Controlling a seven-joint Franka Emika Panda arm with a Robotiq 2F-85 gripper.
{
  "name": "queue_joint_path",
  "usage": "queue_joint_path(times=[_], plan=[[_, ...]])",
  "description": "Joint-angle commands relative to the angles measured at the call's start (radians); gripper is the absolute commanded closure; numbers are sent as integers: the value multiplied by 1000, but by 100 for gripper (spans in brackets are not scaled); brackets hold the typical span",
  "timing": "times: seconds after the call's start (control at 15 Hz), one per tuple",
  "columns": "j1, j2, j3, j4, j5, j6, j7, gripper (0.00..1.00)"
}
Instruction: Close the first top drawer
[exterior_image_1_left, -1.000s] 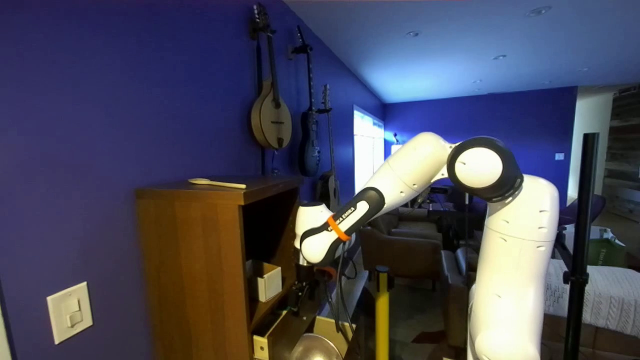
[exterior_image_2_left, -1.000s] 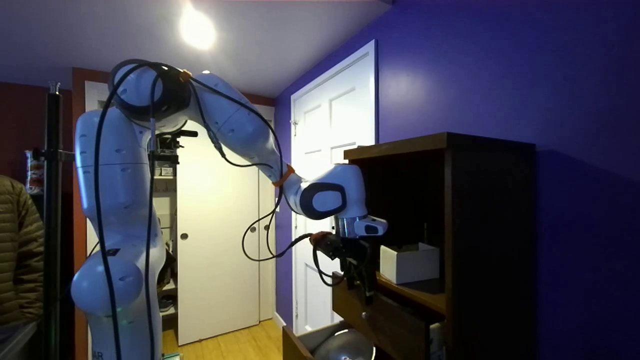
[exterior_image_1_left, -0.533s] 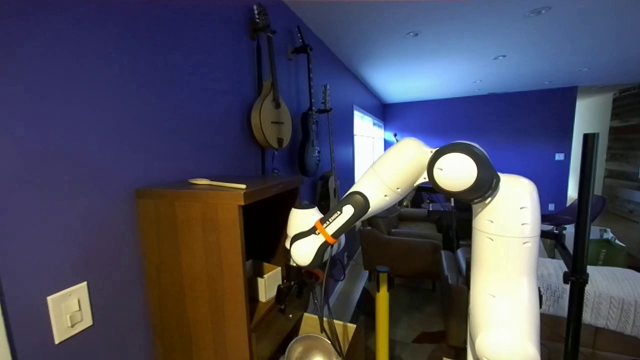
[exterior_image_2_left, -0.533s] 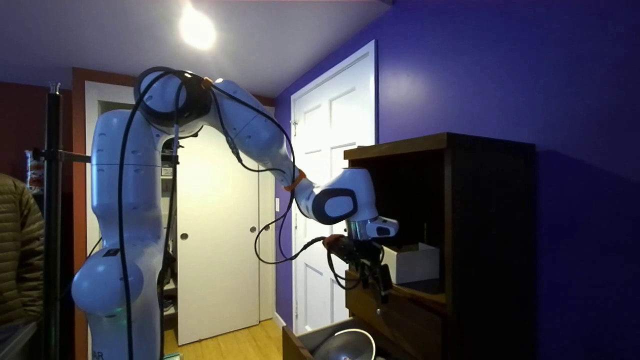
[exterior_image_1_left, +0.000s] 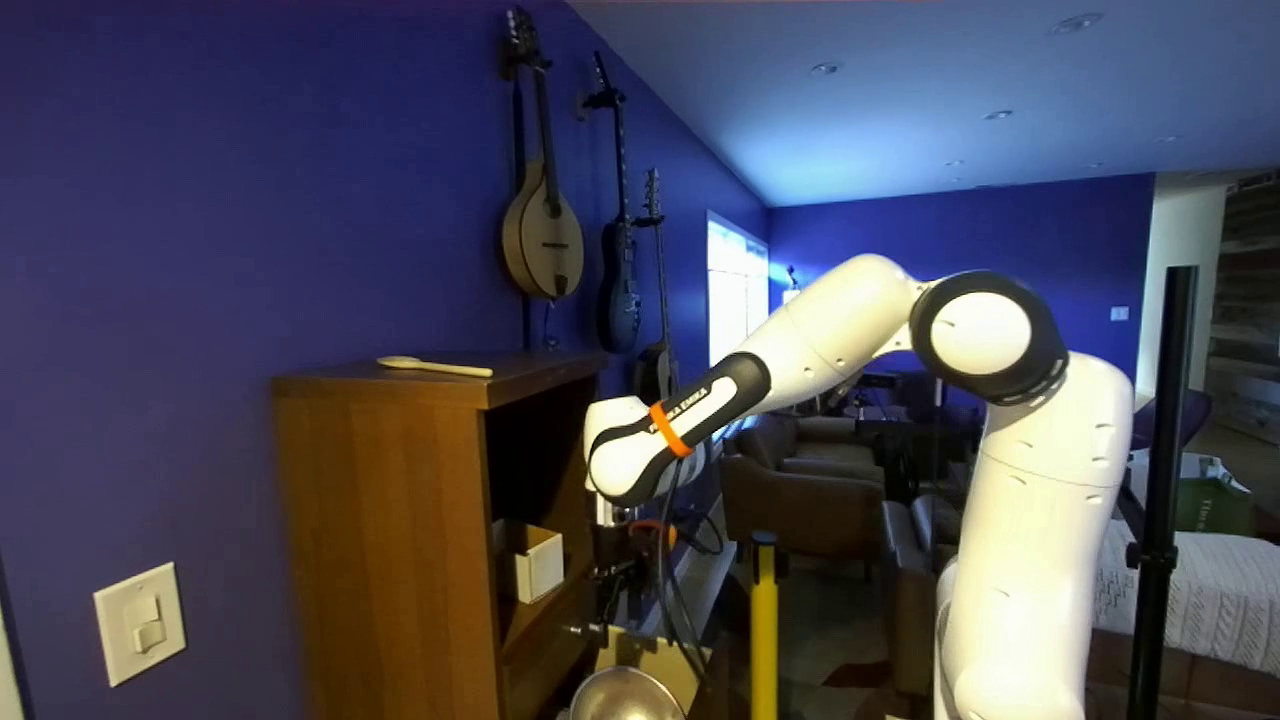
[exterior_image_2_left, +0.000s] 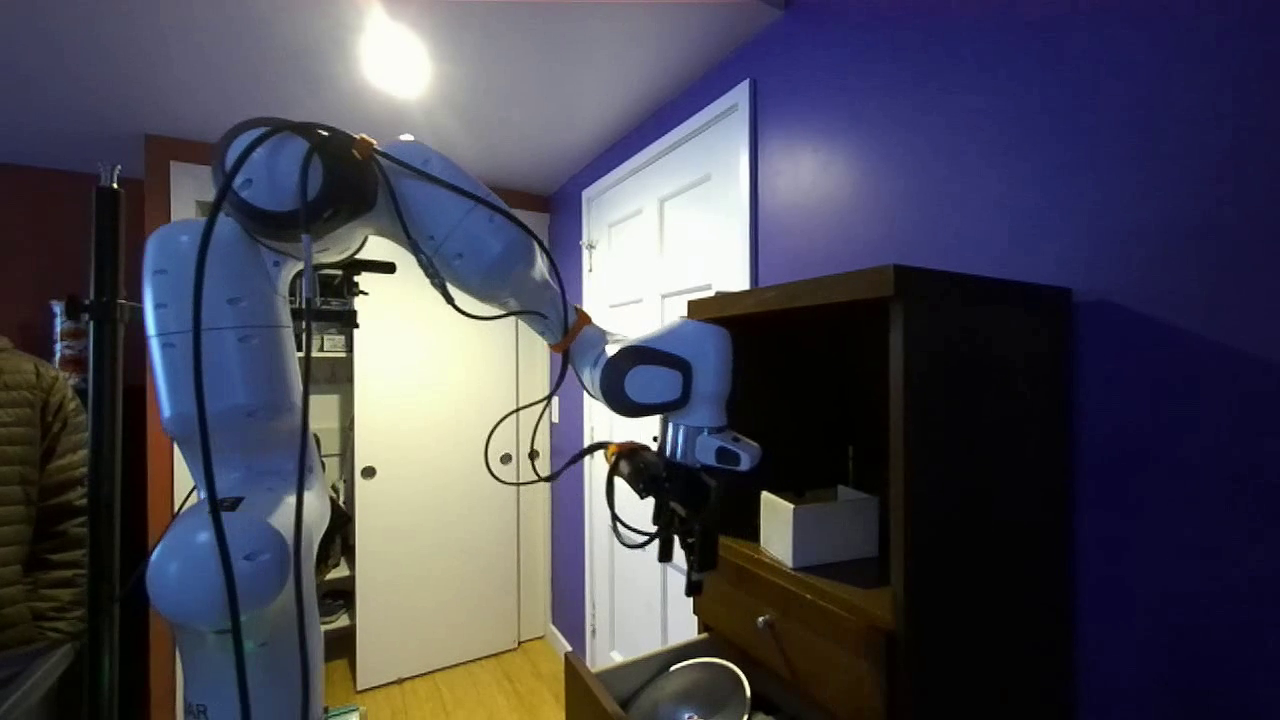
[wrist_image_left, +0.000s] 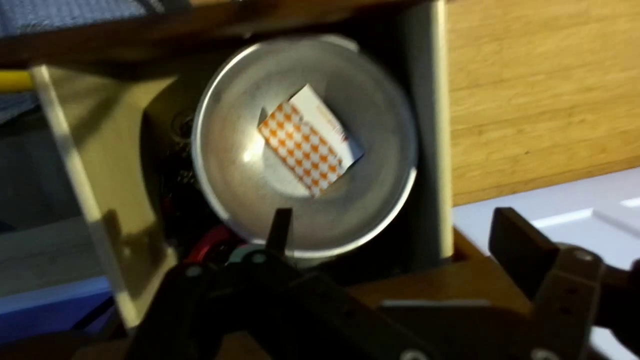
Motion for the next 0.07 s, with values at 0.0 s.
queue_joint_path(times=[0.0], plan=[[18, -53, -7, -30, 34, -42, -39, 0]])
